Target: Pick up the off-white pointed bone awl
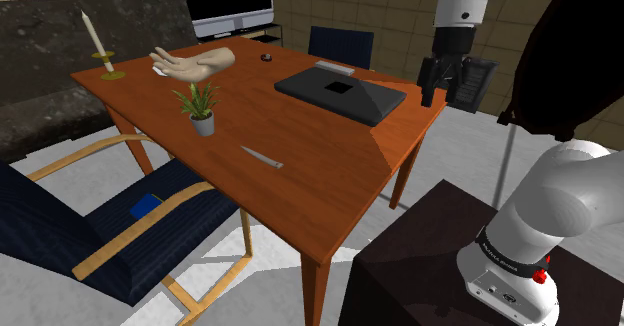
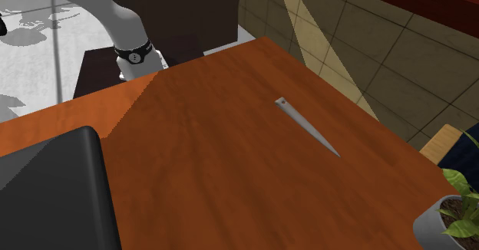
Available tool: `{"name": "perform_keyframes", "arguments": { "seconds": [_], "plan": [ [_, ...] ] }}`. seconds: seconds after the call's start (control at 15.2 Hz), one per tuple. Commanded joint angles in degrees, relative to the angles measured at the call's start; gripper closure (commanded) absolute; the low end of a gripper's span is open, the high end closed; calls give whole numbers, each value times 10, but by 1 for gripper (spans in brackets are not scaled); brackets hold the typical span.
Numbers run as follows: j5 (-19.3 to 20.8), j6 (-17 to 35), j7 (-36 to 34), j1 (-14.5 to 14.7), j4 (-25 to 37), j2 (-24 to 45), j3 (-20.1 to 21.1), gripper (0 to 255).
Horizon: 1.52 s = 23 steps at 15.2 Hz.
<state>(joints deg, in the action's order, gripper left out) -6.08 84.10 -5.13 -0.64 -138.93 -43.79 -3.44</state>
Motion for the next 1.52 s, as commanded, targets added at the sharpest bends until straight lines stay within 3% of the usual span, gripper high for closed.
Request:
{"name": "perform_keyframes", "arguments": {
  "seconds": [0.0, 0.79, 1.45],
  "plan": [
    [0, 0, 0, 0, 0, 0, 0, 0],
    [-19, 164, -54, 57, 76, 194, 111, 0],
    [39, 247, -121, 89, 208, 384, 189, 0]
  ]
}}
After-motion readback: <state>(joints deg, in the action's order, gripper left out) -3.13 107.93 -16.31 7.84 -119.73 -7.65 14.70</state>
